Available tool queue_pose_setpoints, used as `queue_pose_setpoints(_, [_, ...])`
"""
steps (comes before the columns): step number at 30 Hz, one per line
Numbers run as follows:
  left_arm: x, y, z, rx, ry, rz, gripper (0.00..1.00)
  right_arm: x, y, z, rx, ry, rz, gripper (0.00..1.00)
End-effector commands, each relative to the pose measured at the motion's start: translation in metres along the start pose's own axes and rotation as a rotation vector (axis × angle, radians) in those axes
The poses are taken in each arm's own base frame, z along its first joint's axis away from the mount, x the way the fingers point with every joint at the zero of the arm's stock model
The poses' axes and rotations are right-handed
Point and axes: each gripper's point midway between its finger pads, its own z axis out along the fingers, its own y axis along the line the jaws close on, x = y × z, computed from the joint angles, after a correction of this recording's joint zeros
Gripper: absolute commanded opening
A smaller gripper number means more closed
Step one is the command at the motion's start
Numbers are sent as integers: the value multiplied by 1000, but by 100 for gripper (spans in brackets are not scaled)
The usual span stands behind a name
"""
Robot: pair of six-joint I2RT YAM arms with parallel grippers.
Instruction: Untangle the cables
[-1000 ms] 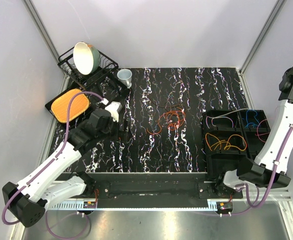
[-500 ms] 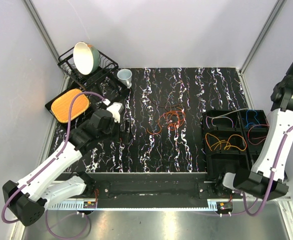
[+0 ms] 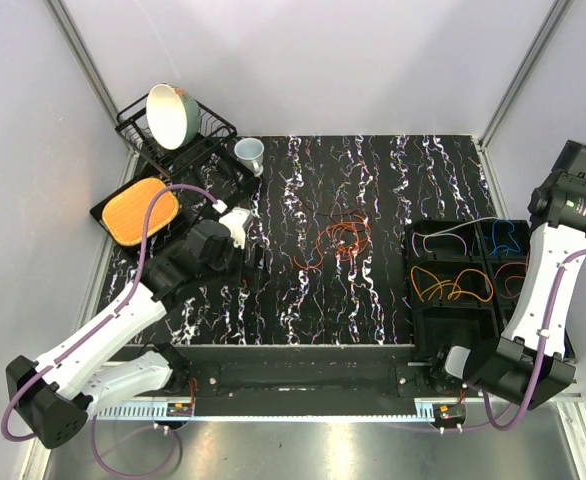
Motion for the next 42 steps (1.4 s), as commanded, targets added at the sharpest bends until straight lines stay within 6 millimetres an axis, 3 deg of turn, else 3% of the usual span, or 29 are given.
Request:
queue_pose_setpoints(1, [-8, 0, 1, -4, -34, 15, 99, -16, 4, -2, -13, -49, 57, 0])
queue_pose_setpoints(9, [-10, -1, 0, -3, -40, 17, 99, -6, 6, 3, -16, -28, 62, 1])
queue_pose_setpoints(12, [-9, 0, 0, -5, -39, 16, 99, -8, -1, 0, 1, -45, 91, 39])
queue_pose_setpoints(14, [-9, 0, 0, -4, -37, 18, 99, -12, 1, -5, -26, -52, 113, 77])
queue_pose_setpoints(15, [-11, 3, 0, -26, -47, 16, 99, -13, 3, -6, -34, -53, 117, 85])
queue_pose_setpoints(17, [-11, 4, 0, -26, -47, 19, 99, -12, 7, -7, -57, -40, 118, 92])
queue_pose_setpoints(24, [-11, 3, 0, -27, -47, 17, 99, -12, 20, -13, -133, -11, 141, 92])
queue_pose_setpoints(27, [-9, 4, 2, -31, -39, 13, 99, -9, 36, -22, -233, 23, 147, 91])
queue_pose_setpoints(31, [-14, 4, 9, -47, -38, -37, 99, 16, 94, -51, -575, 201, 117, 91])
queue_pose_setpoints(33, [-15, 1, 23, -50, -11, -60, 99, 29, 122, -73, -746, 307, 115, 89])
queue_pose_setpoints(34, [-25, -5, 29, -37, -32, -83, 98, 38, 132, -74, -770, 351, 104, 88])
queue_pose_setpoints(38, [-49, -26, 59, -16, -34, -108, 96, 74, 172, -119, -891, 424, -35, 88])
queue_pose_setpoints(42, [-72, -56, 105, -9, -6, -81, 95, 104, 189, -146, -952, 473, -114, 88])
